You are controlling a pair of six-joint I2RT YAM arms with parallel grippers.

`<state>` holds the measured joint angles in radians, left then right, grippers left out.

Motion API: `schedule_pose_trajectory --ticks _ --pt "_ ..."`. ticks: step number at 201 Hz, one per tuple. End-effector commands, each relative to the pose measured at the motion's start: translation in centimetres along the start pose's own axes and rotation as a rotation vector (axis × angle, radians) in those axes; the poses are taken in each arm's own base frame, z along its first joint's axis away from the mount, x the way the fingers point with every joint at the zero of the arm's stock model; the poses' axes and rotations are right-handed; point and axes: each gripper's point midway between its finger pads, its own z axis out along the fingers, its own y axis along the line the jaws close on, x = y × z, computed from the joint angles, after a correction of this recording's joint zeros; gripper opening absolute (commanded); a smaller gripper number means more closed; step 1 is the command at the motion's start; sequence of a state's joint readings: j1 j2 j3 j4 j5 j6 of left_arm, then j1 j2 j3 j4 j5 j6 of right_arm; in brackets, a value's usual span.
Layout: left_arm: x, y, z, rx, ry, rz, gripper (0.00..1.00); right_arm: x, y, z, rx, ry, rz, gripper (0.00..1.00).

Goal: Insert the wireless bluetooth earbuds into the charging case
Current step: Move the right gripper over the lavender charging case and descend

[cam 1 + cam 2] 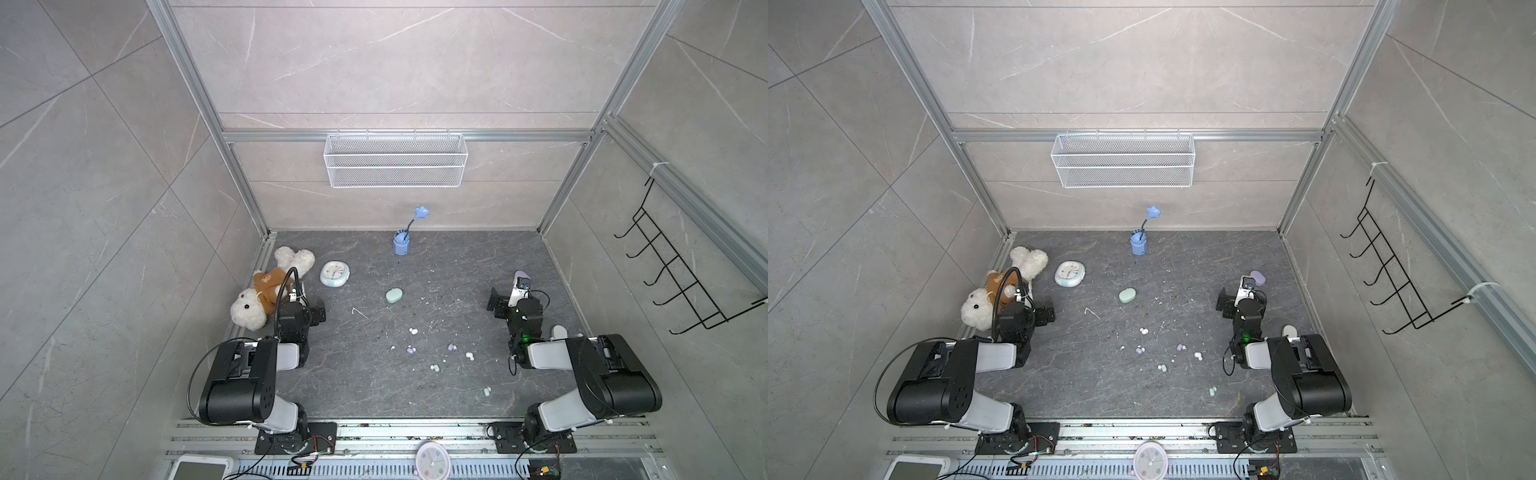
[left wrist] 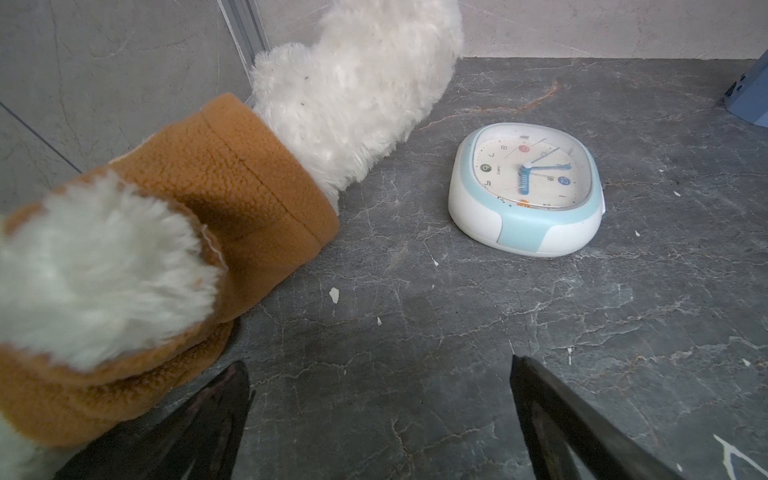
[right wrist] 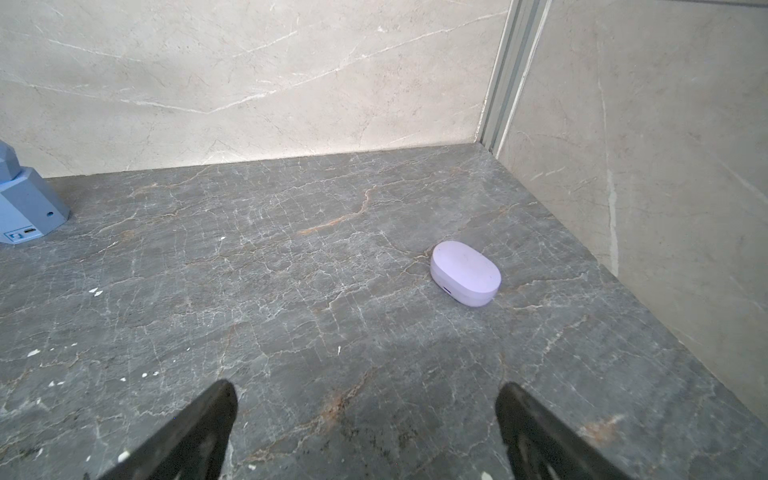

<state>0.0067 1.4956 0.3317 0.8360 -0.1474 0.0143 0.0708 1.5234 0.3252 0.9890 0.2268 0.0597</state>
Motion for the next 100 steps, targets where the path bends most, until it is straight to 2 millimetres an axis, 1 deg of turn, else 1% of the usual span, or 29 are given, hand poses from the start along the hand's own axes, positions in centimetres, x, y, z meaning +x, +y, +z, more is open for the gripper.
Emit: schedule_pose_trajectory --ticks 1,46,58,66,68,70,86,90,92,100 --pt "-1.4 0.2 0.4 -0.008 -0.034 -0.023 1.0 0.5 0.3 0.0 -0.012 0.018 -0.002 1.0" --pt "-1.4 0.2 0.3 -0.005 -0.034 -0.024 1.0 0.4 0.3 0.0 -0.01 0.016 0.001 1.0" --pt "-1.8 0.3 0.2 -0.011 -0.046 -0.023 1.0 -0.6 -0.3 0.1 0.027 0.021 0.013 1.0" --pt "-2.2 0.3 0.0 -0.011 -0.034 -0.021 1.0 -1.5 -0.6 0.2 0.051 0.055 0.014 1.0" --pt "-2.3 0.3 0.0 -0.012 -0.026 -0.019 1.0 -1.5 -0.6 0.1 0.055 0.065 0.012 1.0" --pt "-2.6 0.3 0.0 -0.011 -0.022 -0.018 1.0 -2.0 -0.7 0.2 0.063 0.076 0.011 1.0" --pt "-3.2 0.0 0.1 0.007 0.077 -0.005 1.0 -3.9 -0.8 -0.1 0.077 0.139 0.007 1.0" --pt "-3.4 -0.1 0.1 0.013 0.094 -0.008 1.0 -4.3 -0.8 -0.1 0.08 0.158 0.006 1.0" --pt "-3.4 -0.2 0.1 0.015 0.104 -0.008 1.0 -3.9 -0.9 -0.3 0.082 0.181 0.004 1.0" --pt "-3.8 -0.4 0.1 0.027 0.121 -0.014 0.99 -4.3 -0.9 -0.4 0.087 0.228 0.001 1.0"
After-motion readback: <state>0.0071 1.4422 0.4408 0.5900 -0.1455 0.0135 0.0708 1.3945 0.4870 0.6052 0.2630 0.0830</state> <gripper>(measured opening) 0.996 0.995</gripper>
